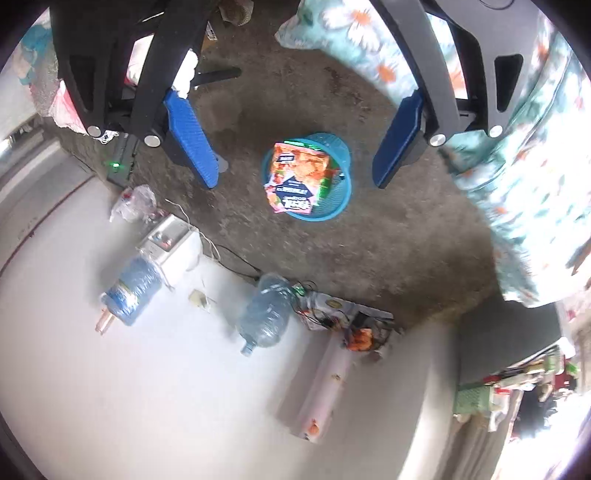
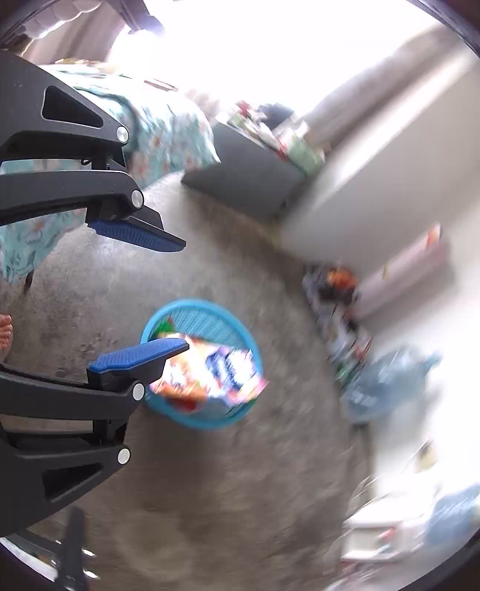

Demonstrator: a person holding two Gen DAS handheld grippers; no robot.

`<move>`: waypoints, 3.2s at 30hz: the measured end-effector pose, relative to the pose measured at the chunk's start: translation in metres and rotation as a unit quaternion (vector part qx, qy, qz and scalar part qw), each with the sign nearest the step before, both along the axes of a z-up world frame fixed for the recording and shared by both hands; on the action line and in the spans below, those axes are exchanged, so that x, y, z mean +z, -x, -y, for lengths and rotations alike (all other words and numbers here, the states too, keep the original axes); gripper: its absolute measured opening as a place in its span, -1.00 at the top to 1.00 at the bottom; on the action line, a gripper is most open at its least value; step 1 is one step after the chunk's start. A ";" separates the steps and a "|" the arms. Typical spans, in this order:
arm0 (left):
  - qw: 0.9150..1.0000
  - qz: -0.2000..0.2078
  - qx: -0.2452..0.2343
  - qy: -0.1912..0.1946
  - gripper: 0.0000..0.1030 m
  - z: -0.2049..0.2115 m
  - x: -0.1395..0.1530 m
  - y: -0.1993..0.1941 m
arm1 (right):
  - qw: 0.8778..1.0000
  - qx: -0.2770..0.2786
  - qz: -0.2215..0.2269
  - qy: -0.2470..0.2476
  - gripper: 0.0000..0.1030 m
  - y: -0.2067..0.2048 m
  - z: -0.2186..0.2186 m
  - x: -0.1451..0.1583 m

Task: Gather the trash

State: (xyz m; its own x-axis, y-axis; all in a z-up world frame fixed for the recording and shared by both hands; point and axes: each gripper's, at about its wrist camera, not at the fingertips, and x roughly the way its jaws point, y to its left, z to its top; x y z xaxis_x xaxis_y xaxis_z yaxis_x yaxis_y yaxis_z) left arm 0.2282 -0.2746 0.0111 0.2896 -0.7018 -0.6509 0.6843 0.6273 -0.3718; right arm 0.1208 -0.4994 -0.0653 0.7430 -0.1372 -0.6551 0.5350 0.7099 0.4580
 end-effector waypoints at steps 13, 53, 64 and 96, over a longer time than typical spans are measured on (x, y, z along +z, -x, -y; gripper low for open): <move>0.955 0.056 0.286 -0.046 -0.83 -0.178 0.043 0.103 | 0.962 0.143 0.093 0.214 -0.87 0.024 -0.184 0.141; 0.919 0.010 0.354 -0.173 -0.83 -0.204 -0.033 0.172 | 0.931 0.239 -0.120 0.248 -0.87 0.077 -0.228 0.081; 0.922 0.028 0.337 -0.190 -0.83 -0.193 -0.029 0.176 | 0.933 0.235 -0.120 0.244 -0.87 0.081 -0.221 0.081; 0.924 0.024 0.334 -0.186 -0.83 -0.193 -0.027 0.177 | 0.933 0.231 -0.117 0.248 -0.87 0.083 -0.221 0.086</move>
